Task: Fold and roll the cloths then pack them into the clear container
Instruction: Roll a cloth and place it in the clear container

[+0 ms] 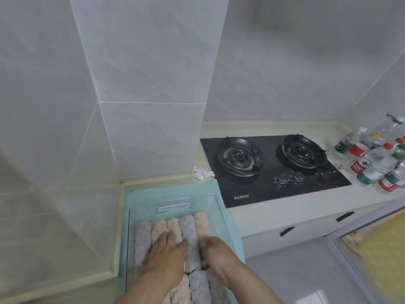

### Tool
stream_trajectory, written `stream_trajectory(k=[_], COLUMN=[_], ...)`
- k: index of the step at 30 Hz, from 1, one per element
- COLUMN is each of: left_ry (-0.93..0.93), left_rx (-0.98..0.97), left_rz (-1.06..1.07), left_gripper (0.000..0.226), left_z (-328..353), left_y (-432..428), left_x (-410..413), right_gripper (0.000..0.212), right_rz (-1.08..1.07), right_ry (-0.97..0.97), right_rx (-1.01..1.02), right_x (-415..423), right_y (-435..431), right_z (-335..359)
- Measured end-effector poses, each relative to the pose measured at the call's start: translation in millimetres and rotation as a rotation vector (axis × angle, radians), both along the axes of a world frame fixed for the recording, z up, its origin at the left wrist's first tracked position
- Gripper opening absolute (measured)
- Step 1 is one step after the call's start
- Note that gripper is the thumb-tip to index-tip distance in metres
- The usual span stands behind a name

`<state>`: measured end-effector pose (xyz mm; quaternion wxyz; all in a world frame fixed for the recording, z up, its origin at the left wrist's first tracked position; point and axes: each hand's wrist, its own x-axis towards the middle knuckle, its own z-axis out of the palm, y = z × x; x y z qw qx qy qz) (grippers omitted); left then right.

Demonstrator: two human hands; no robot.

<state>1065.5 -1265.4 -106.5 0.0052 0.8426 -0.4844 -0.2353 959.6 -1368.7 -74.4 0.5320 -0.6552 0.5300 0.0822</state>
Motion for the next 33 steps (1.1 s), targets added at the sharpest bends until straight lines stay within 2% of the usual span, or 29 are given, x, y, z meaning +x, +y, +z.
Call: stream_trajectory(k=[6, 10, 13, 16, 18, 22, 24, 26, 30, 31, 33], left_ry=[-0.01, 0.005, 0.042, 0.096, 0.141, 0.176, 0.16, 0.157, 0.245, 0.25, 0.214], left_rx=[0.011, -0.031, -0.115, -0.2, -0.268, -0.39, -0.394, -0.292, 0.076, 0.121, 0.158], left_rz=[0.001, 0.014, 0.06, 0.107, 0.162, 0.225, 0.143, -0.045, -0.35, -0.369, -0.392], left_gripper=[0.055, 0.051, 0.045, 0.04, 0.037, 0.036, 0.028, 0.023, 0.021, 0.017, 0.015], left_z=[-9.2, -5.0, 3.4, 16.4, 28.0, 50.3, 59.4, 62.6, 53.9, 49.9, 44.6], left_y=[-9.6, -6.0, 0.6, 7.6, 11.3, 29.0, 47.0, 67.1, 89.3, 91.4, 93.4], left_x=[-3.7, -1.1, 5.5, 13.0, 17.0, 19.6, 12.8, -2.4, -30.1, -32.8, -37.2], right_gripper=[0.03, 0.028, 0.018, 0.034, 0.038, 0.028, 0.022, 0.023, 0.018, 0.013, 0.019], right_rz=[-0.004, -0.018, -0.028, -0.043, -0.072, -0.035, 0.101, 0.382, 1.0, 1.112, 1.234], right_ry=[-0.003, -0.045, -0.108, -0.185, -0.226, -0.243, -0.191, -0.016, 0.321, 0.361, 0.386], right_rx=[0.023, 0.041, 0.055, 0.058, 0.029, -0.111, -0.239, -0.303, -0.177, -0.14, -0.1], right_x=[-2.8, -6.4, -10.6, -16.2, -15.5, -21.0, -30.3, -41.5, -55.8, -56.1, -52.8], right_y=[0.1, 3.9, 2.5, -6.0, -6.3, -4.1, -0.5, 10.7, 41.3, 46.9, 52.6], right_z=[0.7, 12.7, 32.8, 53.0, 62.5, 70.5, 68.0, 56.9, 26.1, 20.6, 15.4])
